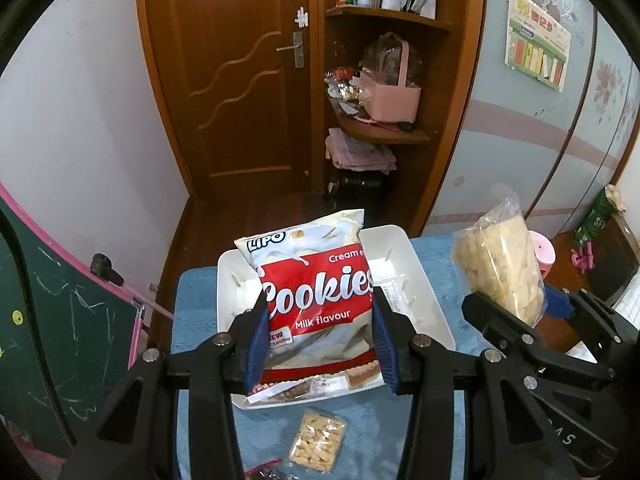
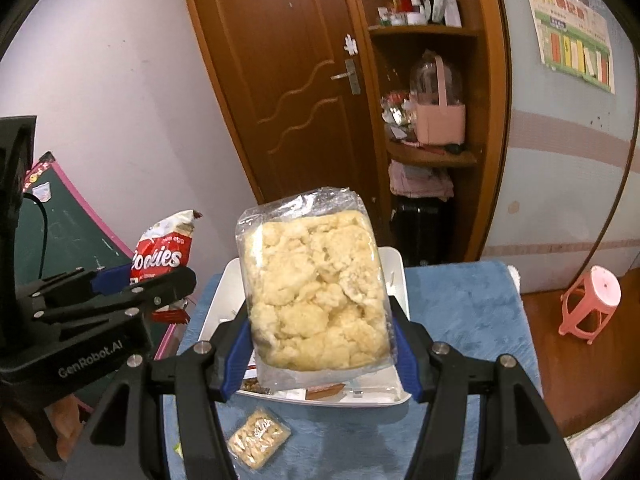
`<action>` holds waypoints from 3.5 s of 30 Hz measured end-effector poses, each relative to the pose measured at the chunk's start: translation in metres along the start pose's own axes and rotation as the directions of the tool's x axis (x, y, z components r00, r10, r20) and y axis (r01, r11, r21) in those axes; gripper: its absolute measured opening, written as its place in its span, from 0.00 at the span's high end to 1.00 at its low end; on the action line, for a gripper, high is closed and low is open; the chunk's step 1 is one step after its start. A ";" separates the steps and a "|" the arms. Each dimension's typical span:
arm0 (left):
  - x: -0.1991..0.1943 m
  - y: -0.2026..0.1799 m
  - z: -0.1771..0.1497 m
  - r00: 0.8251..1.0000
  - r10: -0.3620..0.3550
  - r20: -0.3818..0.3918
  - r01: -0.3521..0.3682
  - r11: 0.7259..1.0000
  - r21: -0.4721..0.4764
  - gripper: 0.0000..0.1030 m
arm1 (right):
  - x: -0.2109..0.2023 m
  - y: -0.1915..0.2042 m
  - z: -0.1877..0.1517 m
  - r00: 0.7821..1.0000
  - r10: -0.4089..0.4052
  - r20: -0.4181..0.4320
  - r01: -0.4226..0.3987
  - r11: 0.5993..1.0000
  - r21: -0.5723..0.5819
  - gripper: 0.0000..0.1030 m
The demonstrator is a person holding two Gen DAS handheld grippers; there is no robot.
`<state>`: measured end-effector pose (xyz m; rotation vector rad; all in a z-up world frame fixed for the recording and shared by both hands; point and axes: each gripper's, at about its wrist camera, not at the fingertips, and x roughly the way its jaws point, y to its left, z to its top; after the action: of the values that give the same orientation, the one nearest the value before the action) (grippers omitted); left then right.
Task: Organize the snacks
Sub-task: 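Carry both bags over the white bin, then lower both bags into the bin and open both tools, then withdraw both tools from the bin toward the remaining snacks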
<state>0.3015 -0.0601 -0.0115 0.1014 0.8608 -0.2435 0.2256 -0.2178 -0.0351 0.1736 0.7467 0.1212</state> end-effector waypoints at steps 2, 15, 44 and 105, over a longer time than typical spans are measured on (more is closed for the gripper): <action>0.010 0.004 -0.001 1.000 -0.001 -0.012 0.001 1.000 -0.001 0.57 | 0.011 0.002 0.000 1.000 -0.012 -0.021 0.012 1.000 0.007 0.41; 0.067 0.028 -0.002 0.995 0.023 -0.092 -0.022 1.000 0.010 0.57 | 0.062 0.006 -0.008 0.990 -0.059 -0.131 0.065 0.997 0.046 0.41; 0.102 0.045 -0.012 0.990 0.019 -0.137 -0.017 1.000 0.018 0.53 | 0.108 0.004 -0.020 0.969 -0.093 -0.228 0.112 0.991 0.072 0.40; -0.096 -0.057 -0.115 0.999 0.013 -0.036 -0.015 0.999 -0.044 0.13 | -0.093 -0.043 -0.096 0.993 0.001 -0.116 -0.009 0.998 -0.063 0.25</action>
<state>0.1423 -0.0779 -0.0122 0.0707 0.9006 -0.2098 0.0944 -0.2649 -0.0515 0.1089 0.8575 0.1604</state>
